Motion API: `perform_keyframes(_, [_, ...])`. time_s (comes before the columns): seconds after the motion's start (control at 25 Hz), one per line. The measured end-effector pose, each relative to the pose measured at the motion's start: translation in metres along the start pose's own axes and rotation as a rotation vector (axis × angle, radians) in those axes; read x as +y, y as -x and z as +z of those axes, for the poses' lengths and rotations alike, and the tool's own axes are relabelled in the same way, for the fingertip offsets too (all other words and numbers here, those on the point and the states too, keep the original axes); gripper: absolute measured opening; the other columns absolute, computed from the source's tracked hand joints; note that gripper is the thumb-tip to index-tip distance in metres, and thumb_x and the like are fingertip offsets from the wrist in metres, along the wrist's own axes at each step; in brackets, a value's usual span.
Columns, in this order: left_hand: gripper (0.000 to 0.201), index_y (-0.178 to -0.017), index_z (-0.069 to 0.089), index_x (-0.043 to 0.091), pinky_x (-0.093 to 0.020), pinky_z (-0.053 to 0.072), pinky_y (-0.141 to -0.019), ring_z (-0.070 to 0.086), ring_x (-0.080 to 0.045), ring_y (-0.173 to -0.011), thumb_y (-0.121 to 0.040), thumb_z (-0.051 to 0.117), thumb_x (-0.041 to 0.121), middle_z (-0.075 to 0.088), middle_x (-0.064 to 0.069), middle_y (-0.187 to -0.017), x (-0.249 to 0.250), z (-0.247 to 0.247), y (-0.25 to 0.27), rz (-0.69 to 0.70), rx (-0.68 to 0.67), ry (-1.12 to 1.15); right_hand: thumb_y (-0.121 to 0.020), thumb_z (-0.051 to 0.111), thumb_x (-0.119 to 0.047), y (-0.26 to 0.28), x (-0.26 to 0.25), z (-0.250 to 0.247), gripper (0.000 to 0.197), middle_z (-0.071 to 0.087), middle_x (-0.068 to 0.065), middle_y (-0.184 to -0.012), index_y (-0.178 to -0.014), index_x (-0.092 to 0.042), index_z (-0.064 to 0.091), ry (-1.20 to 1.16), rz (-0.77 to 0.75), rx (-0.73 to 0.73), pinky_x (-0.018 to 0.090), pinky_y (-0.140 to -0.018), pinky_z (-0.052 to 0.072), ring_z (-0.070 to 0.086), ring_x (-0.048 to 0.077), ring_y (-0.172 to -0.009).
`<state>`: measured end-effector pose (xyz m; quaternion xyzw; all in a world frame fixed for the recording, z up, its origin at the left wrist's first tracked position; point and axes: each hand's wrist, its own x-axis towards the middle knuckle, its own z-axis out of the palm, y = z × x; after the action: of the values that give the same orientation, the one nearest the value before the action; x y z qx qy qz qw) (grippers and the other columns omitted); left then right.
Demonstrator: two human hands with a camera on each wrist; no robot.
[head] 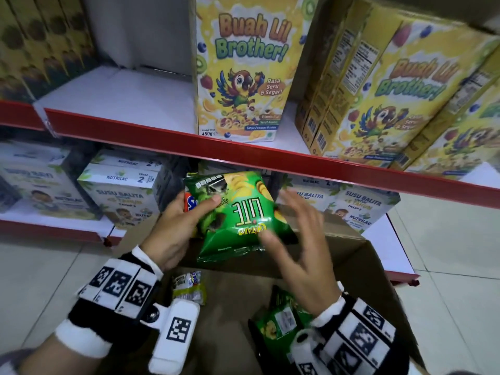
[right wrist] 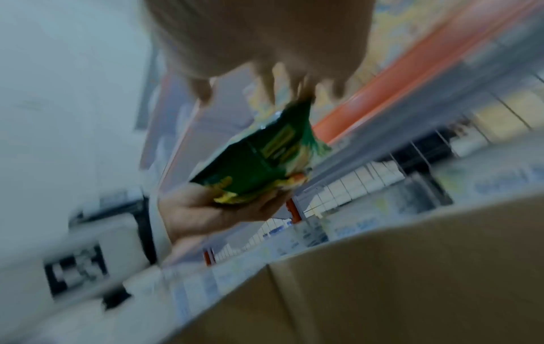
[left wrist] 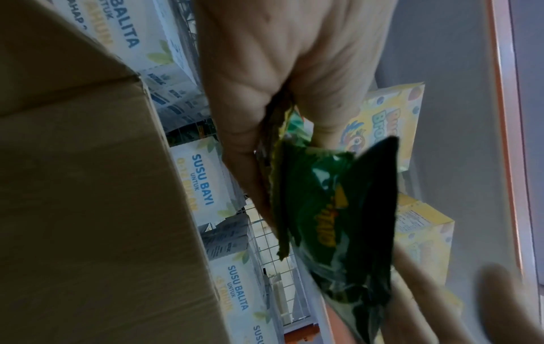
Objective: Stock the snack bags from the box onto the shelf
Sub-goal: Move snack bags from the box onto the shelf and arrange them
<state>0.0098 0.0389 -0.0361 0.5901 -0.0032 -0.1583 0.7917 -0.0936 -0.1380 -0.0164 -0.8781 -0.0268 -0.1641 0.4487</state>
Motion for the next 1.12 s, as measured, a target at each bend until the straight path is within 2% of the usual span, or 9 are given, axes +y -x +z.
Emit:
perform_keyframes(0.08, [0.06,-0.118,0.055,0.016,-0.031,0.055,-0.082,0.07,-0.011,-0.088,-0.062,0.074,0.031,0.074,0.0,-0.101,0.0,-0.003,0.0,0.035,-0.009,0.009,-0.074,0.064,-0.062,-0.006,0.0,-0.001,0.073,0.044,-0.012,-0.143,-0.139,-0.043,0.035,-0.256,0.309,0.027,0.037,-0.106,0.04,0.042,0.008,-0.132])
perform_keyframes(0.2, [0.071,-0.096,0.055,0.023,-0.021,0.054,-0.071,0.063,0.001,-0.064,-0.046,0.077,0.069,0.067,0.017,-0.067,0.004,-0.008,0.003,0.11,-0.007,-0.084,-0.063,0.078,-0.022,-0.017,0.007,-0.006,0.068,0.07,0.012,-0.109,-0.125,-0.015,0.051,-0.617,0.551,-0.128,0.04,-0.086,0.056,0.067,0.029,-0.1])
perform_keyframes(0.4, [0.072,-0.11,0.061,0.025,-0.038,0.046,-0.097,0.064,-0.006,-0.102,-0.061,0.059,0.079,0.07,0.012,-0.106,0.006,-0.033,-0.008,0.17,0.085,-0.179,-0.057,0.08,-0.013,-0.043,0.005,-0.057,0.036,0.073,0.002,-0.095,-0.089,-0.015,0.064,-0.364,0.321,-0.261,0.025,-0.077,0.056,0.068,0.016,-0.089])
perform_keyframes(0.52, [0.044,-0.096,0.063,0.031,-0.024,0.042,-0.089,0.061,0.014,-0.09,-0.073,0.051,0.066,0.07,0.027,-0.089,0.0,-0.024,-0.005,0.156,0.052,-0.281,-0.06,0.082,-0.016,-0.057,0.002,-0.066,0.049,0.072,-0.003,-0.101,-0.105,-0.026,0.067,-0.201,0.278,-0.536,0.021,-0.082,0.054,0.067,0.012,-0.095])
perform_keyframes(0.64, [0.065,-0.099,0.063,0.029,-0.021,0.046,-0.087,0.064,0.006,-0.093,-0.056,0.065,0.077,0.072,0.021,-0.094,-0.005,-0.016,0.001,0.106,-0.122,-0.29,-0.065,0.08,-0.003,-0.067,0.002,-0.041,0.057,0.069,0.003,-0.091,-0.117,-0.014,0.057,-0.275,0.367,-0.455,0.028,-0.077,0.055,0.067,0.019,-0.087])
perform_keyframes(0.84, [0.068,-0.115,0.056,0.023,-0.018,0.054,-0.073,0.069,-0.012,-0.097,-0.056,0.087,0.022,0.073,0.005,-0.106,-0.019,-0.01,0.014,-0.109,-0.499,-0.305,-0.077,0.07,0.0,-0.065,0.022,-0.011,0.038,0.067,0.007,-0.082,-0.109,-0.012,0.055,-0.444,0.409,-0.452,0.029,-0.06,0.056,0.066,0.02,-0.069])
perform_keyframes(0.96, [0.055,-0.112,0.059,0.015,-0.018,0.054,-0.072,0.07,-0.014,-0.093,-0.064,0.081,0.001,0.074,0.002,-0.1,-0.031,-0.011,0.012,-0.128,-0.378,-0.385,-0.09,0.055,-0.016,-0.051,0.044,0.0,0.011,0.067,-0.003,-0.077,-0.1,-0.015,0.06,-0.383,0.392,-0.347,0.017,-0.066,0.05,0.062,0.007,-0.071])
perform_keyframes(1.04, [0.053,-0.111,0.06,0.013,-0.015,0.053,-0.069,0.071,-0.011,-0.088,-0.063,0.082,0.002,0.075,0.004,-0.095,-0.032,-0.023,0.005,-0.13,-0.28,-0.422,-0.096,0.044,-0.025,-0.037,0.073,0.001,0.022,0.069,-0.006,-0.078,-0.094,-0.015,0.063,-0.411,0.499,-0.164,0.014,-0.067,0.05,0.064,0.001,-0.071])
perform_keyframes(1.12, [0.054,-0.111,0.06,0.01,-0.015,0.053,-0.065,0.071,-0.011,-0.086,-0.063,0.082,0.003,0.075,0.002,-0.094,-0.029,-0.036,0.001,-0.147,-0.208,-0.406,-0.097,0.045,-0.022,-0.022,0.108,0.007,0.02,0.067,0.005,-0.082,-0.091,-0.011,0.061,-0.365,0.64,-0.218,0.016,-0.062,0.052,0.066,0.007,-0.068])
